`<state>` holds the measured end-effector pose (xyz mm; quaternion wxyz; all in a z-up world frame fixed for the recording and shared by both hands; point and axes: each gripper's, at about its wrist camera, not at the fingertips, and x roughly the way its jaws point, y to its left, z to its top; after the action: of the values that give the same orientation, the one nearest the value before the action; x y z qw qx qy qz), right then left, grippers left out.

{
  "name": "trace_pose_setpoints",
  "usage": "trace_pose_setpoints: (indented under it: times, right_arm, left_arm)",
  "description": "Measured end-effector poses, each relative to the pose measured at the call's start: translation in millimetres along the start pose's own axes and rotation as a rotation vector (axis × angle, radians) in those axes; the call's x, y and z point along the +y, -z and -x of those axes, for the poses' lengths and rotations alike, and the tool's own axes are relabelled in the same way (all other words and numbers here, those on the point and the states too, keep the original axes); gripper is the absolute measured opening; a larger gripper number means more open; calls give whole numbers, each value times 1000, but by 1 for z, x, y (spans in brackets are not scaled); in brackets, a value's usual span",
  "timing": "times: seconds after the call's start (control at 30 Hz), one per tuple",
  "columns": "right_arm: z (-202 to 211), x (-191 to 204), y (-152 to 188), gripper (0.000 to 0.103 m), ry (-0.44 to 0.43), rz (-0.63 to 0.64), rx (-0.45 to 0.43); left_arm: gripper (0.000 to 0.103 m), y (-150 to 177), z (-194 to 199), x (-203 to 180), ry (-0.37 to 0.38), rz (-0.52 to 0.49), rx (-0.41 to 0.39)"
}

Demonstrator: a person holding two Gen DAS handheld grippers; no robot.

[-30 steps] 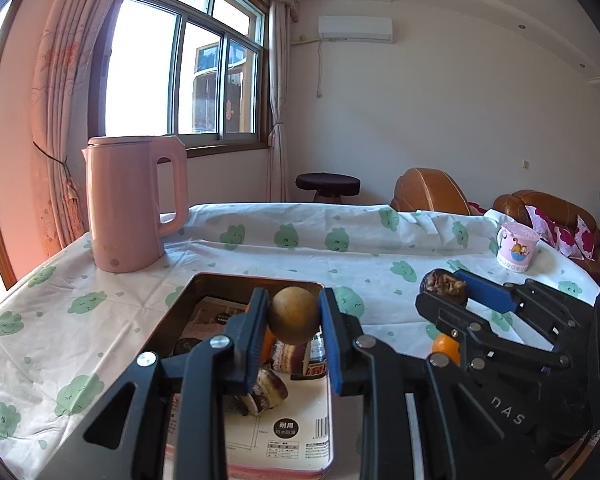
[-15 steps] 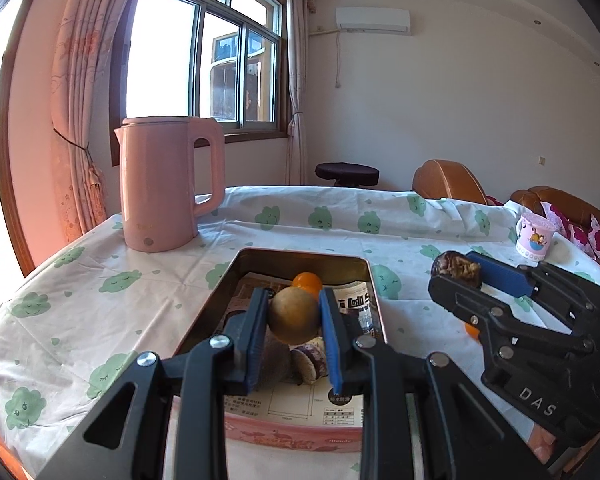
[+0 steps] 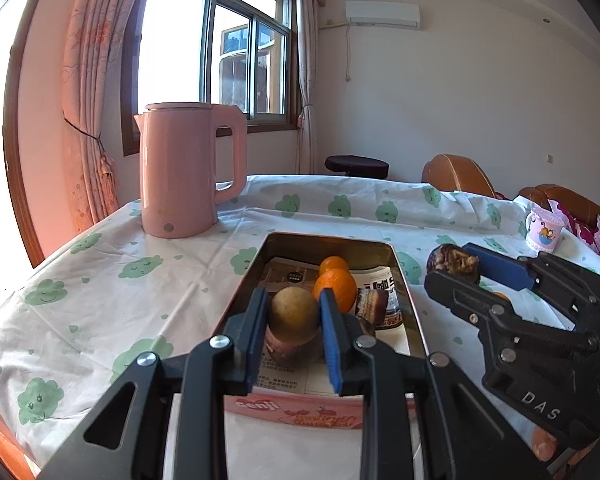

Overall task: Organize fruits
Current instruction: 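Lower the brown fruit into the tin box with the left tool while the right tool lowers the mangosteen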

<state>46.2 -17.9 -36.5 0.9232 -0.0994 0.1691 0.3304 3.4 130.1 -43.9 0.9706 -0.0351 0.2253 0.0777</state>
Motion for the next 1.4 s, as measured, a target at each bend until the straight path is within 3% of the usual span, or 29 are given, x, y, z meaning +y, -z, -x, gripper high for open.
trace_pose_setpoints:
  times: [0.63, 1.17, 1.27, 1.33, 1.4]
  right_arm:
    - [-13, 17, 2, 42, -42, 24, 36]
    - [-40, 10, 4, 42, -116, -18, 172]
    - [-43, 12, 5, 42, -118, -10, 187]
    - [-43, 13, 5, 43, -121, -4, 189]
    - [-43, 15, 6, 50, -126, 4, 190]
  left_arm:
    - [27, 11, -6, 11, -14, -8, 47]
    - [28, 20, -24, 10, -17, -27, 117]
    - [29, 20, -24, 9, -19, -31, 116]
    - [38, 20, -23, 8, -21, -35, 115]
    - [41, 20, -23, 9, -37, -34, 111]
